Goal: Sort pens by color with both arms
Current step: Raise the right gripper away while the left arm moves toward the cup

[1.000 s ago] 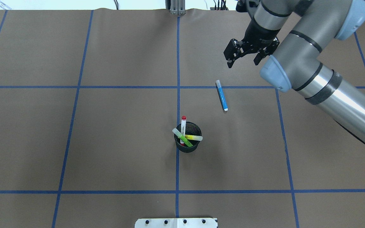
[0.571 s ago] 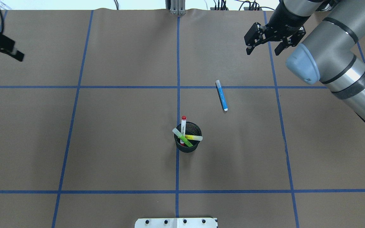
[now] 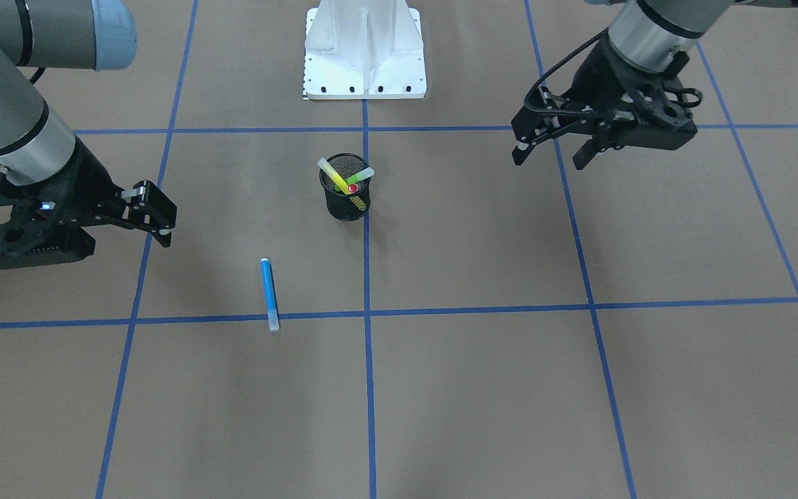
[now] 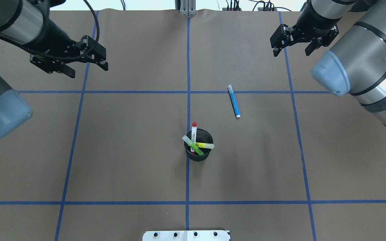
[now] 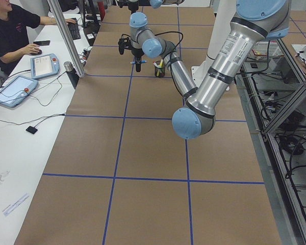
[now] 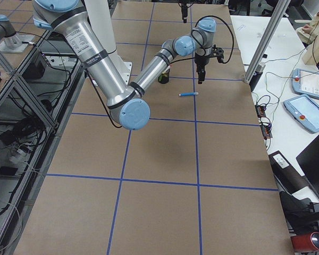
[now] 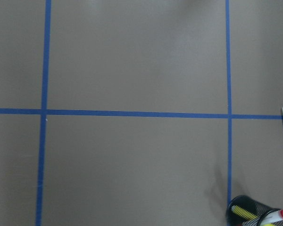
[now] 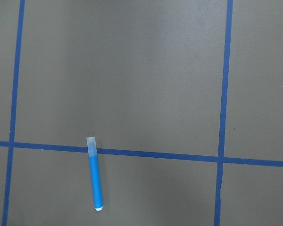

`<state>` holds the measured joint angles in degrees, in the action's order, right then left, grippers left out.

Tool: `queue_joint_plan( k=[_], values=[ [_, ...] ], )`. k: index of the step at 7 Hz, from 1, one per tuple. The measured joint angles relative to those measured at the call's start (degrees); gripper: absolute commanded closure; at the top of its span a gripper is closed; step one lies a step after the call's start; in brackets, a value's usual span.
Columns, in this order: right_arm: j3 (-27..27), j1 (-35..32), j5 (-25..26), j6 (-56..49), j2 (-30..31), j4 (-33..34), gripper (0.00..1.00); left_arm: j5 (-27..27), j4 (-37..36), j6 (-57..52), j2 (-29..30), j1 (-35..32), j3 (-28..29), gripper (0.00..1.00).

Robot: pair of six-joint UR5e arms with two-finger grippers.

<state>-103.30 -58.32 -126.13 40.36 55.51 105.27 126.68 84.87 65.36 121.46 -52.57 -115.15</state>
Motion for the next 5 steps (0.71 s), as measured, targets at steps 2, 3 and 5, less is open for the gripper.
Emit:
queue_joint_plan(
  k=[2,3,5],
  values=[
    [-1.02,0.77,0.12,-0.09,0.12,0.02,0.01,-7.61,-0.2,8.33,4.63,6.55,2.33,0.01],
    [-1.36,1.11,0.18,-0.1,0.18,0.02,0.01,-11.23,-0.29,10.49,6.23,9.26,3.62,0.01],
    [-1.74,1.28,0.18,-0.11,0.21,0.08,0.01,-17.17,-0.54,12.28,9.19,13.49,6.52,0.01]
  ],
)
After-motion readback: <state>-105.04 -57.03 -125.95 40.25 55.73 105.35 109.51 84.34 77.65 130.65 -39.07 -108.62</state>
